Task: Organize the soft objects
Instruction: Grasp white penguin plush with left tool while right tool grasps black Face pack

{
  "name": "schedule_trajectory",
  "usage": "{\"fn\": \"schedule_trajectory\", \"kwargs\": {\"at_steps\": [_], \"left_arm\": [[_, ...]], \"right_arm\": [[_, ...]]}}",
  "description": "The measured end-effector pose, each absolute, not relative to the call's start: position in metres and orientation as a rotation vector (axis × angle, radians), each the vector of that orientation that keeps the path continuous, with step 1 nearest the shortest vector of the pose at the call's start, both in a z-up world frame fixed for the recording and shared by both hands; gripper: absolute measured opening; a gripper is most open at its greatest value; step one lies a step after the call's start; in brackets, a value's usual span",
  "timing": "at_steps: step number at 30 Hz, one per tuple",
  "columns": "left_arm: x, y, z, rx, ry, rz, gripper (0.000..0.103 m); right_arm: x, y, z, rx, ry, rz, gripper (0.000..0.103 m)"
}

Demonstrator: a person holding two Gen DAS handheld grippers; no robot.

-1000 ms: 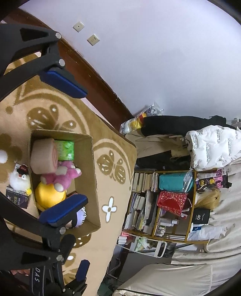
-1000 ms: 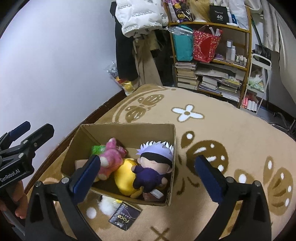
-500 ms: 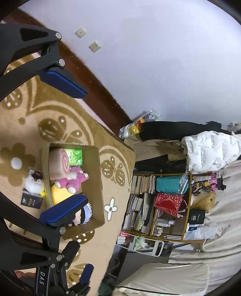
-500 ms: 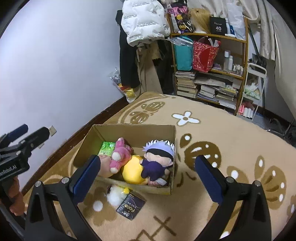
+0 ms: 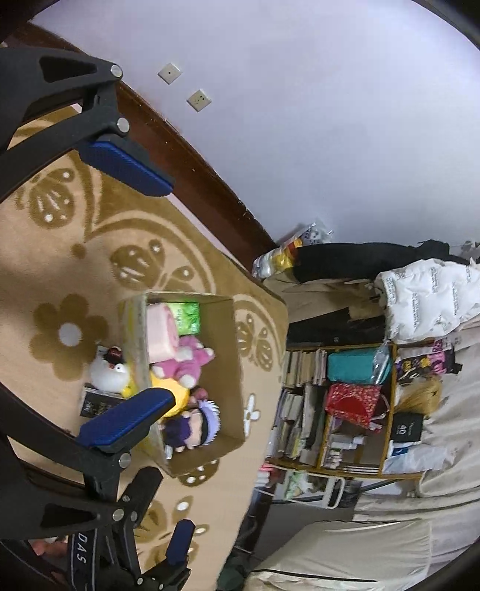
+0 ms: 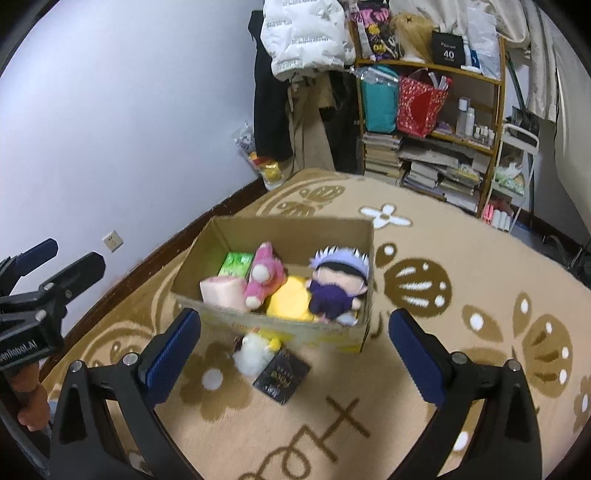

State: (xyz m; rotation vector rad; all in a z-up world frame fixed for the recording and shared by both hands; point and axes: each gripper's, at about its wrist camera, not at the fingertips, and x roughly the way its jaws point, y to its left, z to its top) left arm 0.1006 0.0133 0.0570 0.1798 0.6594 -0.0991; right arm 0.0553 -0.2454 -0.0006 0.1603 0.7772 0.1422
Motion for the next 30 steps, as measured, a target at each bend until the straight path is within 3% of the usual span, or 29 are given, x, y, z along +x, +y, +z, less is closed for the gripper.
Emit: {"fn": "schedule_trajectory", "kwargs": {"at_steps": [30], "left_arm": [[0.154, -0.006, -0.051, 0.197, 0.892, -0.185, 0.102]], "right_arm": [[0.094, -0.236, -0.108, 0.221, 1.042, 0.161, 0.103]]}}
